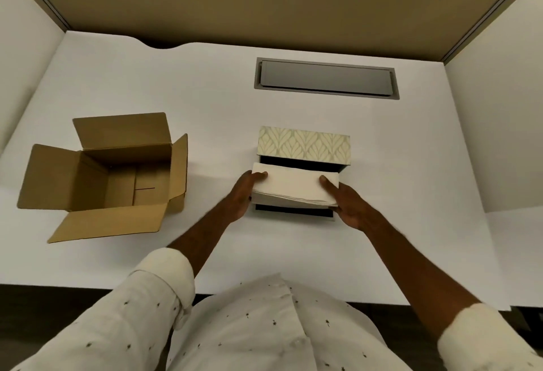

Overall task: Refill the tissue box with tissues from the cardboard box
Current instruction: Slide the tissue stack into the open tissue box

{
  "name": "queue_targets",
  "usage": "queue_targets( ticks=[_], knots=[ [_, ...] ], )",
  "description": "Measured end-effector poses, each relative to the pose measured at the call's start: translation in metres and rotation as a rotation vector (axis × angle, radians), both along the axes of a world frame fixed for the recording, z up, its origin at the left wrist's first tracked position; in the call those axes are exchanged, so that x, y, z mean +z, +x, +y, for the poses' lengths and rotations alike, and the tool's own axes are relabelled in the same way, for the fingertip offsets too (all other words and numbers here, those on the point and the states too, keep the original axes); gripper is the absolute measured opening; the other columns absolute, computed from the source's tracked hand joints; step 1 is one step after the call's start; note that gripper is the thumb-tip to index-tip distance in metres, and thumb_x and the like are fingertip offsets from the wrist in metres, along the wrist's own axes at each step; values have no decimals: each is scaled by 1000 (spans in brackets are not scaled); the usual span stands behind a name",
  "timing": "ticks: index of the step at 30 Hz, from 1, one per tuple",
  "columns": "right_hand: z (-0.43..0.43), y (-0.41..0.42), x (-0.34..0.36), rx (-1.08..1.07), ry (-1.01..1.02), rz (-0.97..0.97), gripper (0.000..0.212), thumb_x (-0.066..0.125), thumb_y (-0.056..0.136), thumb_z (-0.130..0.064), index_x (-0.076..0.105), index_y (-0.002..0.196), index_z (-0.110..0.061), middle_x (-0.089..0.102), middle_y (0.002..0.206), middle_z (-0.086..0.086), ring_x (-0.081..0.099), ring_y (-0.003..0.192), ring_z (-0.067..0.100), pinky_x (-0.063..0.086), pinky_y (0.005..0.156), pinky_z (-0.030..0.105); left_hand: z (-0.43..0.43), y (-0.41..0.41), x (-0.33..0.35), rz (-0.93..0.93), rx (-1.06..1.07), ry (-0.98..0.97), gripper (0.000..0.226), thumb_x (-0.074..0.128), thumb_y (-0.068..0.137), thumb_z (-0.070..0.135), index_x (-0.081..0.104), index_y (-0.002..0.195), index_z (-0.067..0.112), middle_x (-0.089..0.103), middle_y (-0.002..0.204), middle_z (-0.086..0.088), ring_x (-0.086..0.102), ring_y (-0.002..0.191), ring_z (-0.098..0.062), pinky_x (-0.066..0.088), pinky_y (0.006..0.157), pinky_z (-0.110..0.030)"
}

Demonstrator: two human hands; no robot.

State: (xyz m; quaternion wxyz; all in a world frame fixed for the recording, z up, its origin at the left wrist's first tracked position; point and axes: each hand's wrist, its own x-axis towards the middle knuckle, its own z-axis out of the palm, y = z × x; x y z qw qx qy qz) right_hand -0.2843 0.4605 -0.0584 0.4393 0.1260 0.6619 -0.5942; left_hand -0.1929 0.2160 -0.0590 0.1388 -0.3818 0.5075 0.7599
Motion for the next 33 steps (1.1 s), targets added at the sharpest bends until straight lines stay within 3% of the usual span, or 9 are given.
queue_targets(
  ticks=[2, 6, 10, 14, 17, 23, 25, 28, 33],
  knots=[
    [0, -4, -9, -20, -21, 21, 40, 63, 98, -39, 61, 133, -21, 72, 127, -5, 71, 102, 3, 56, 84, 21, 3, -4, -6, 16, 4, -54, 22, 58, 96, 18, 63, 117, 18, 72, 102, 5, 64, 93, -11, 48, 75, -23],
    [2, -4, -23, -54, -30, 70, 40, 65, 98, -37, 60, 133, -20, 67, 136, 3, 64, 122, 17, 48, 111, 37, 11, -4, -16, 27, -14, -117, 33, 55, 100, 21, 56, 133, 20, 67, 116, 7, 61, 103, -6, 43, 82, -19],
    [5, 1, -28, -114, 15, 156, 49, 63, 98, -42, 57, 140, -17, 66, 138, 4, 61, 126, 20, 47, 112, 39, 17, -6, -24, 23, -44, -124, 43, 54, 101, 29, 48, 144, 22, 61, 130, 13, 56, 117, -5, 35, 100, -22],
    [7, 2, -29, -132, 20, 196, 36, 60, 100, -42, 58, 132, -26, 67, 129, -2, 61, 124, 18, 47, 110, 37, 20, -16, -24, 33, -28, -137, 38, 54, 101, 28, 49, 139, 30, 63, 105, 31, 60, 92, 15, 39, 81, -10],
    [5, -1, -31, -136, 29, 193, 36, 58, 100, -46, 59, 130, -28, 68, 124, -9, 62, 118, 11, 44, 112, 36, 19, -18, -26, 27, -8, -160, 46, 53, 102, 29, 46, 146, 23, 59, 122, 14, 55, 110, -2, 33, 101, -25],
    [-2, -6, -31, -159, 118, 127, 74, 52, 97, -62, 39, 155, -18, 46, 157, 3, 45, 138, 21, 36, 116, 36, 19, -15, -29, 3, -11, -178, 61, 47, 102, 49, 37, 153, 19, 43, 156, -2, 39, 142, -22, 26, 123, -41],
    [-1, -6, -30, -190, 145, 118, 78, 49, 96, -65, 33, 158, -19, 40, 160, 1, 40, 144, 23, 32, 117, 38, 18, -16, -31, -10, 17, -198, 60, 43, 102, 51, 38, 151, 17, 44, 155, -7, 42, 141, -25, 28, 123, -46],
    [5, -5, -34, -221, 129, 132, 66, 45, 100, -61, 42, 152, -21, 47, 156, 2, 46, 134, 20, 35, 114, 37, 15, -15, -31, -32, 62, -198, 56, 42, 103, 50, 40, 148, 17, 48, 149, -7, 48, 129, -23, 37, 114, -39],
    [5, 5, -40, -196, 114, 126, 68, 46, 103, -54, 29, 160, -23, 35, 165, 0, 32, 151, 21, 25, 126, 43, 17, -10, -35, -42, -42, -215, 64, 35, 104, 52, 26, 157, 17, 31, 163, -5, 30, 149, -24, 24, 124, -41]
  ],
)
